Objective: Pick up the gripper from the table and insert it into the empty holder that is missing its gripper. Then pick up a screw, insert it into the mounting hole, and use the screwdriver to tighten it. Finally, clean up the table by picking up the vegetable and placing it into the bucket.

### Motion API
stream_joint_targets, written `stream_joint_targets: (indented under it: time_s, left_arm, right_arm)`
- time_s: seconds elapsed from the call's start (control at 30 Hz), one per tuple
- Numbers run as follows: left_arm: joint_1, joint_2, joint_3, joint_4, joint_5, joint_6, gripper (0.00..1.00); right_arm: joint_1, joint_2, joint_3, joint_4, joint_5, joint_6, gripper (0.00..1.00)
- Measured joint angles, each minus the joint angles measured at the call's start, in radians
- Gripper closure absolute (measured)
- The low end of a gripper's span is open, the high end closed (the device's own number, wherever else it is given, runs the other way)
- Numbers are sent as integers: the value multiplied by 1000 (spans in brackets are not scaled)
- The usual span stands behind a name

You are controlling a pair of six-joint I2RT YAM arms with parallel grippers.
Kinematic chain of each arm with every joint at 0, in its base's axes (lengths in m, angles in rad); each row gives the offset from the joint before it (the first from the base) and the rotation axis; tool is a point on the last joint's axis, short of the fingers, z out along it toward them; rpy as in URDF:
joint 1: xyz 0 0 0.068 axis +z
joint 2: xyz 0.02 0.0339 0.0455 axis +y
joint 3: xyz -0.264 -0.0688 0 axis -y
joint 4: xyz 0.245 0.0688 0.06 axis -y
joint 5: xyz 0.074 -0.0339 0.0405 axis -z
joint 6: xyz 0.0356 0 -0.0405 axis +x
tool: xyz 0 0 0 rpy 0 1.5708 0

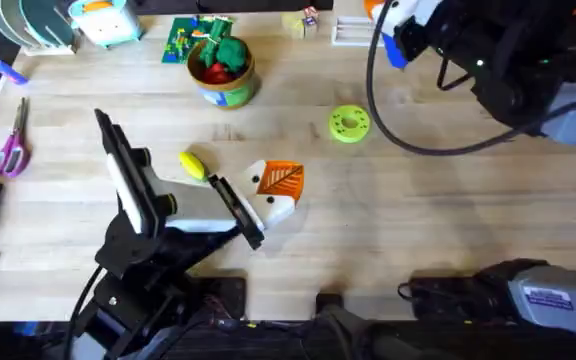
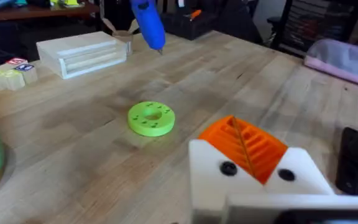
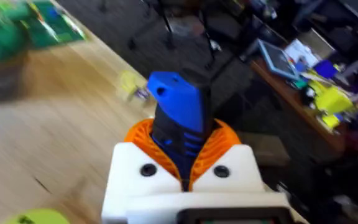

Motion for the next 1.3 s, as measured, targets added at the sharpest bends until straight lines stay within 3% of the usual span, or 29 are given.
stream_joint_targets:
  time_s: [0.1, 0.3, 0.6, 0.67, 0.83, 0.9, 1.07, 1.1, 1.27, 1.3]
  left_arm:
    - [0, 0, 0, 0, 0, 0, 983]
    - [0, 0, 0, 0, 0, 0, 983]
    - [0, 0, 0, 0, 0, 0, 983]
    - [0, 0, 0, 0, 0, 0, 983]
    - [0, 0, 0, 0, 0, 0, 983]
    - [0, 0, 0, 0, 0, 0, 983]
    - [0, 0, 0, 0, 0, 1, 962]
    - [0, 0, 0, 0, 0, 3, 880]
    - [0, 0, 0, 0, 0, 1, 129]
    - [0, 0, 0, 0, 0, -1, 37]
  right_arm:
    - [-43, 93, 0, -2, 89, -169, 977]
    - [-51, 264, 0, -4, 190, -452, 977]
    - [-49, 410, 1, -52, 276, -610, 963]
    - [-49, 410, 1, -92, 275, -619, 822]
    - [-52, 404, 28, -120, 286, -611, 94]
    - [-53, 396, 35, -130, 286, -575, 16]
    - [-50, 389, 35, -150, 325, -432, 11]
    - [-48, 383, 35, -159, 338, -395, 10]
    - [-41, 302, 35, -182, 404, -196, 10]
    - [-41, 274, 35, -195, 410, -151, 10]
